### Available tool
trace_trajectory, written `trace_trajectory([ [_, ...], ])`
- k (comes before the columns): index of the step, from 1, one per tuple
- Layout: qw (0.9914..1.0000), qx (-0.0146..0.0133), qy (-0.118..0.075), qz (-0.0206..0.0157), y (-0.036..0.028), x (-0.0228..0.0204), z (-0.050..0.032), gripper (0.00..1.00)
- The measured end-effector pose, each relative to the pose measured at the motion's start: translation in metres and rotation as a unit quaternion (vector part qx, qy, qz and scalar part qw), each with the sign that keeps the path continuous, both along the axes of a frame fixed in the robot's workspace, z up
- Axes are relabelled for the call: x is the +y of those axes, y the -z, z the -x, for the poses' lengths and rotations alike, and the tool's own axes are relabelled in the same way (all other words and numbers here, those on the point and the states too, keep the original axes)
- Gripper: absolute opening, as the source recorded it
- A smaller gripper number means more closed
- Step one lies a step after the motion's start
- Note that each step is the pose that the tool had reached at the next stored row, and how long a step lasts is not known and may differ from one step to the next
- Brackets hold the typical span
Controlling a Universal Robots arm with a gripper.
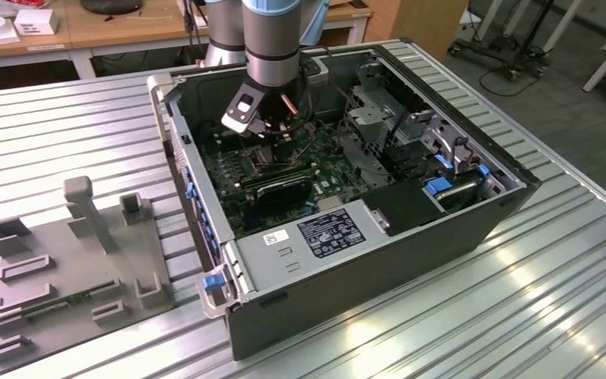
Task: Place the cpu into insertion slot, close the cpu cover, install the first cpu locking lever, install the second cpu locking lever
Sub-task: 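Place the cpu into insertion slot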
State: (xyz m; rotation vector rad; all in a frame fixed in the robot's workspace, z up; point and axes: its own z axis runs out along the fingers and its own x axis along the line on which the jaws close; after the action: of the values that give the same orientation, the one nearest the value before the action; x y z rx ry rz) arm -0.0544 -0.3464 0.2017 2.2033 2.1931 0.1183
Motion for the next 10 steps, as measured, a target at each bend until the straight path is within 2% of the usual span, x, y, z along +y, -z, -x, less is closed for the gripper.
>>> trace_trajectory([
  [3, 1.0, 0.0001, 0.0, 0.0, -0.0002, 0.001, 0.0001, 0.54],
  [8, 1.0, 0.0, -0.002, 0.0, -0.0002, 0.0056, 0.0, 0.54],
  [9, 1.0, 0.0, -0.002, 0.0007, -0.0002, 0.0058, 0.0, 0.54],
  [10, 0.99999, 0.0001, -0.002, 0.0033, -0.0002, 0.0059, 0.0, 0.54],
])
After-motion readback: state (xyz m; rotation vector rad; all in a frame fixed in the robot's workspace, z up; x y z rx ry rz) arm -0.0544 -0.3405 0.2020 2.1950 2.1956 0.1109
